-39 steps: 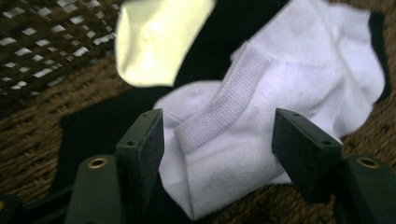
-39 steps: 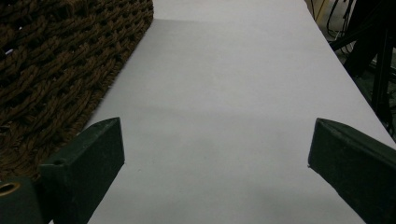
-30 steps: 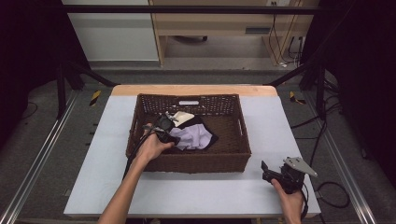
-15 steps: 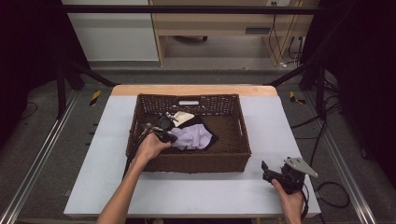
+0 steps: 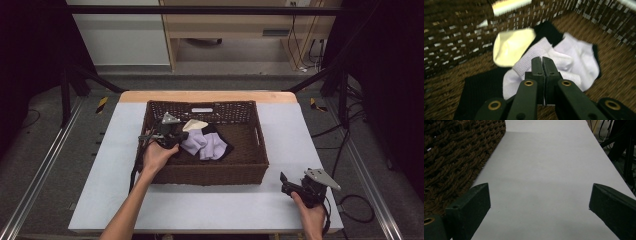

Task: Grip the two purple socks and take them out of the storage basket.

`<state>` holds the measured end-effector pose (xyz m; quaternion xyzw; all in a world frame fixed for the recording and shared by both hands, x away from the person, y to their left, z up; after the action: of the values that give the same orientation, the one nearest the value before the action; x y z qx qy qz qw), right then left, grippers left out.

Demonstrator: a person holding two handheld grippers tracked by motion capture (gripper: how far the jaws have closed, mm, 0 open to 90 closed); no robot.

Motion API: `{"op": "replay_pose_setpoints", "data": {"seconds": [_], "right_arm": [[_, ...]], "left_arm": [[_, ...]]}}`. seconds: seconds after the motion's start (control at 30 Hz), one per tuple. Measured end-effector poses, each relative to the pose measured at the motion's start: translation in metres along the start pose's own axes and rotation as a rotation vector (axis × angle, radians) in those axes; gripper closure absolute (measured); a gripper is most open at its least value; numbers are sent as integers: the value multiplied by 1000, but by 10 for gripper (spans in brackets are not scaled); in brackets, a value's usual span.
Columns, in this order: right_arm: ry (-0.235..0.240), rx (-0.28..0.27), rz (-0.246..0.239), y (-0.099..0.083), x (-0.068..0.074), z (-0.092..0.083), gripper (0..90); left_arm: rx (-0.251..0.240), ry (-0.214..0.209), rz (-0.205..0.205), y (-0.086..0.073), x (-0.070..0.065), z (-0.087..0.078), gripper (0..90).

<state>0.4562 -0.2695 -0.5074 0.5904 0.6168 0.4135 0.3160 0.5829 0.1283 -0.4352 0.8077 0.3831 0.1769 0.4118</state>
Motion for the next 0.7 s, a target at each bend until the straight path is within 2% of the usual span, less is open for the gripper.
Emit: {"op": "replay_pose_setpoints", "data": {"seconds": [0.17, 0.3, 0.47, 0.6, 0.63, 0.7], "right_arm": [[4, -2, -6, 0, 1, 0, 40], [3, -1, -6, 0, 1, 0, 41], [3, 6, -3, 0, 1, 1, 41], [1, 0, -8, 0, 1, 0, 41], [2, 0, -9, 0, 1, 0, 41], [8, 6, -3, 0, 1, 1, 41]], "left_arm": [[-79, -2, 3, 6, 0, -7, 889], [-146, -10, -15, 13, 1, -12, 889], [-196, 3, -16, 22, 2, -21, 889], [-249, 2, -9, 34, -4, -32, 888], [-249, 2, -9, 34, -4, -32, 889], [-289, 2, 5, 44, -9, -45, 888]]}}
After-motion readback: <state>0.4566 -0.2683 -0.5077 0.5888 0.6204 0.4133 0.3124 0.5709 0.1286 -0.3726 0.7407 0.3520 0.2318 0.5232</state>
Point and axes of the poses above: each handheld gripper's, and its own axes: z roughly forward along the jaws, y roughly out of its top, x roughly to its left, the point moved 5 cm from there along z, roughly forward along the jaws, and after that the axes turned 4 degrees about z, right-handed, at the moved point
